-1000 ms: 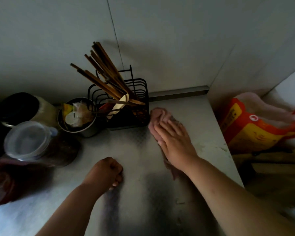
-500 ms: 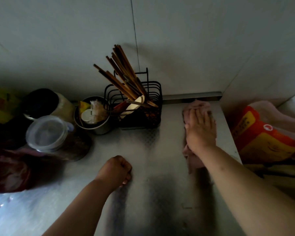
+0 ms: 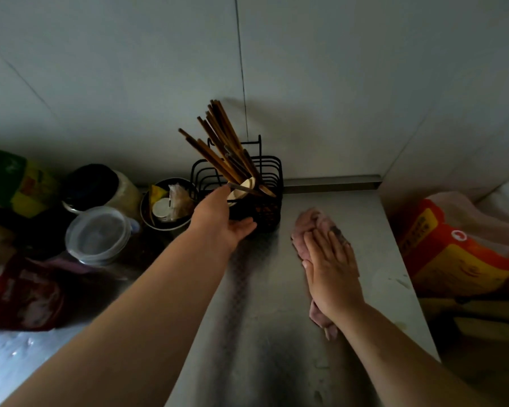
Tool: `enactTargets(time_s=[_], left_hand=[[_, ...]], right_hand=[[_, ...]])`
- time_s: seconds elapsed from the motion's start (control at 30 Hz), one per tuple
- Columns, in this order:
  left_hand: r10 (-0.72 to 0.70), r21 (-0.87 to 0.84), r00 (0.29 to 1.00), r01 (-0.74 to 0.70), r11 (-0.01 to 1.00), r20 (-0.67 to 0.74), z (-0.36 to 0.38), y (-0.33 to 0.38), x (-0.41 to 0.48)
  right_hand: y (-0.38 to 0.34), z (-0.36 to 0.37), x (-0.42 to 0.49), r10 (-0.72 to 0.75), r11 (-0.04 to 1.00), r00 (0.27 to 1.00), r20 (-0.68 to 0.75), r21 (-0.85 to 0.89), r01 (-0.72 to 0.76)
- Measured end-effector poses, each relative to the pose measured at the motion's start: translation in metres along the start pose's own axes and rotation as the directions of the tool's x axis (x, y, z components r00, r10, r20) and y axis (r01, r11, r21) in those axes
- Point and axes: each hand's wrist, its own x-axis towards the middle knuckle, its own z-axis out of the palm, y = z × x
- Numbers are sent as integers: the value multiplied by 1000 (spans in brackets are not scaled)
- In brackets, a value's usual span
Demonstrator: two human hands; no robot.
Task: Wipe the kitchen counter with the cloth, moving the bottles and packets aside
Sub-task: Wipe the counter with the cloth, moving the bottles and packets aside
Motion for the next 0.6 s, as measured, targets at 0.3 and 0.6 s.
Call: enactTargets(time_s=[0.3, 0.6], left_hand=[[80, 46, 997, -79, 996, -12, -8, -17, -26], [90, 371, 992, -118, 921, 94, -74, -21, -75]], right_hand=[[1, -2, 0, -16, 999, 1000, -16, 43, 17], [3, 3, 0, -14, 998, 1000, 8, 55, 13]])
